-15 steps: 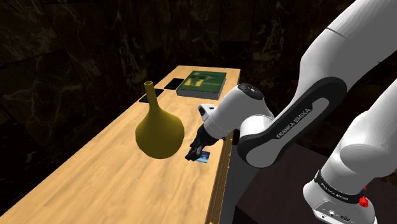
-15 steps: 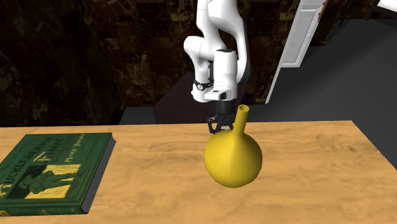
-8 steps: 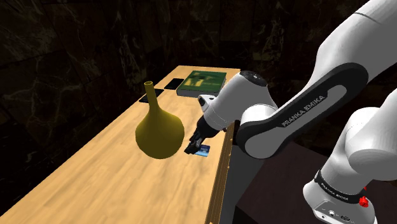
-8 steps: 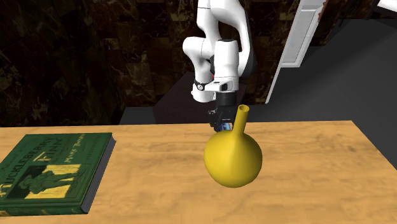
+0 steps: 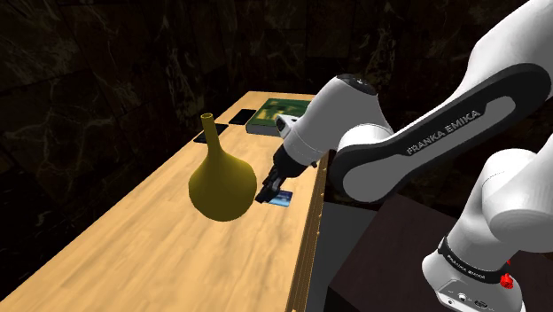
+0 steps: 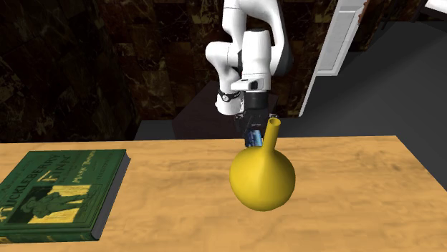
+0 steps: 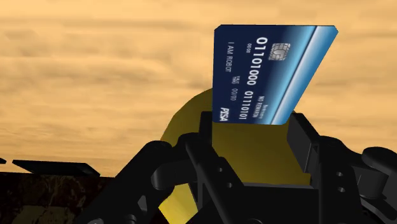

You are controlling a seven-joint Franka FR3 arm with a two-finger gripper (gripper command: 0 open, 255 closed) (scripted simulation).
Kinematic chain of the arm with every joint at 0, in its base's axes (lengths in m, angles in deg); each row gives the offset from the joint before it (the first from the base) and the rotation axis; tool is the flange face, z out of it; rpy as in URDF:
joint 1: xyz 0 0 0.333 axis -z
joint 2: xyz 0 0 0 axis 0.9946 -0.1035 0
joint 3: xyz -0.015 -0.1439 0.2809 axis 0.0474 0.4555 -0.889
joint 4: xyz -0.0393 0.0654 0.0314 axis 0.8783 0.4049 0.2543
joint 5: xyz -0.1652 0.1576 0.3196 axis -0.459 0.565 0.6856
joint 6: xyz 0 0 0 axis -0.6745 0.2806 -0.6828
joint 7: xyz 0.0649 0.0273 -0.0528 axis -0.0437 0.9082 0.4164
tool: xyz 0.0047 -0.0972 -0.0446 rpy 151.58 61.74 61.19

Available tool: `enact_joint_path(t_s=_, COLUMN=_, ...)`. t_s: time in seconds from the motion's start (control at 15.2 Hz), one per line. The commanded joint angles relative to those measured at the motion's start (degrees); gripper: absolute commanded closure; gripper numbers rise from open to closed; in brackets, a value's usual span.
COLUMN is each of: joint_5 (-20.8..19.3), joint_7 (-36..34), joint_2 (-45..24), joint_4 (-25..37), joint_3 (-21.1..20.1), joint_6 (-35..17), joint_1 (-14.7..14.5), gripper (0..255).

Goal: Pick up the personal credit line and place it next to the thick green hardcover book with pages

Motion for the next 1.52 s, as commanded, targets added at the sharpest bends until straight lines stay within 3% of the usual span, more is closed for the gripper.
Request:
enact_joint_path(t_s=0.0, joint_5=0.09, joint_7=0.08, joint_2=1.21, joint_4=0.76, joint_3=0.43, joint_6=1.98, joint_1=-0.17, gripper=255)
enact_joint_path(t_s=0.4, joint_5=0.17, joint_7=0.27, joint_2=4.34, joint_4=2.82, joint_3=1.62, joint_6=7.12, joint_1=-0.5, gripper=255)
enact_joint_path(t_s=0.86, joint_5=4.06, joint_7=15.4, joint_2=4.6, joint_4=1.28, joint_3=15.13, joint_6=7.9, joint_1=-2.7, gripper=255)
enact_joint_path(t_s=1.45, joint_5=7.62, joint_7=33.58, joint_2=1.56, joint_4=4.63, joint_3=30.55, joint_6=11.15, joint_1=-2.87, gripper=255)
